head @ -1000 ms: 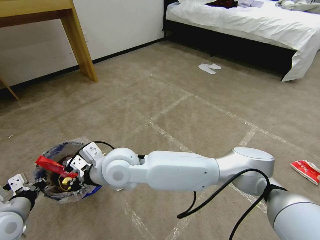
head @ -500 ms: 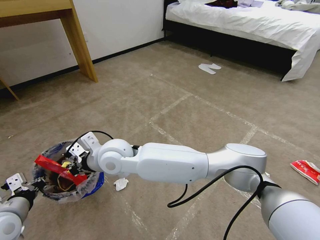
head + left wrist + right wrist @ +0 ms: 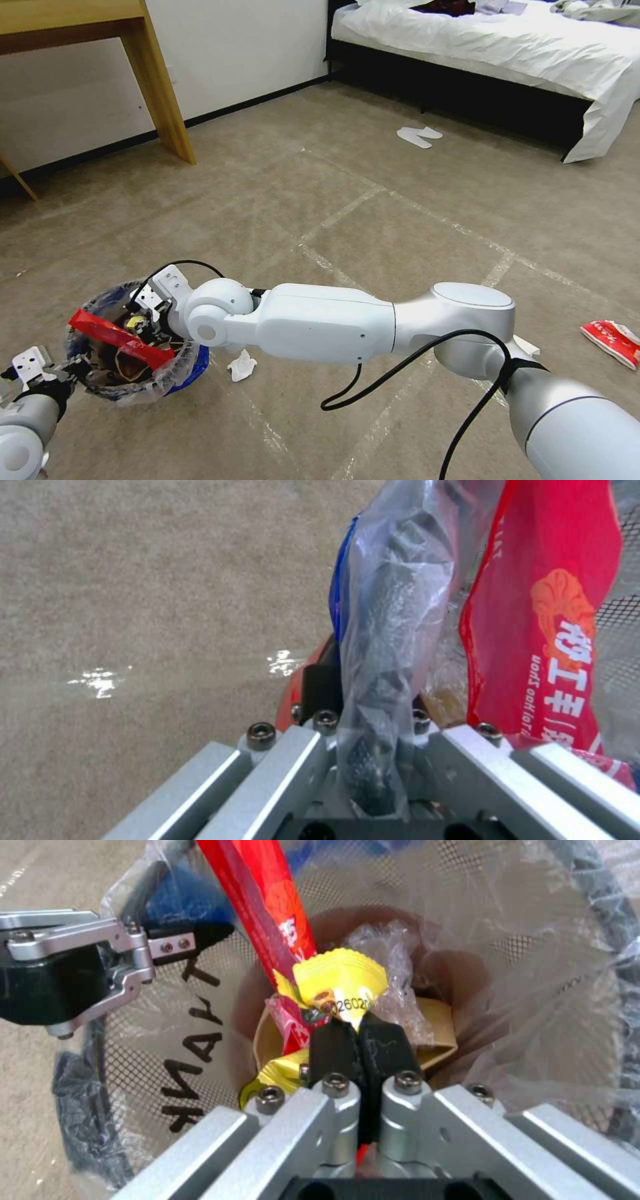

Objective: Pick up the trash bin and place the garbage on the floor into it.

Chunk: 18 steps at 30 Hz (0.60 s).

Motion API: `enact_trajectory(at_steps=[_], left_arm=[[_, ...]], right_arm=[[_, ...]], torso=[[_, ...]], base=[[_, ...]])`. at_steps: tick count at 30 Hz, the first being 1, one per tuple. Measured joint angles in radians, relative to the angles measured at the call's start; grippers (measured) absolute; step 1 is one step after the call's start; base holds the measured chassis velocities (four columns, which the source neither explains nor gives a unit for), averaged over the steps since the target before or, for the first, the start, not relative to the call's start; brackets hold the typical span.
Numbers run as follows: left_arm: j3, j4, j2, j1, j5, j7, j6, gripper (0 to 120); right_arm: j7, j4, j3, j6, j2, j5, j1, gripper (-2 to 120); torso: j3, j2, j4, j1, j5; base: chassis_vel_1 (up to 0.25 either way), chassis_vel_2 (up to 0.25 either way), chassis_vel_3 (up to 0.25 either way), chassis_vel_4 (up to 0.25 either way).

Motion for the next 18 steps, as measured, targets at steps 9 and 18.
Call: enact_trajectory(at_steps=[9,18], left_arm=[[-0.001,0.002,-0.002,0.0,0.0,0.001,-0.001,0],[-0.002,0.005,-0.002,0.0,0.0,0.002,-0.003,0]], right_arm=[[0.0,-0.001,0.0,0.013,-0.001,-0.008,-0.013,37],[0.0,0.003,0.002,0.026,-0.002,-0.017,-0.016,70]], torso=[[0.0,0.0,0.0,0.0,0.0],[0.0,0.0,0.0,0.0,0.0001]], base=[[0.0,0.0,0.0,0.0],[0.0,0.0,0.0,0.0]])
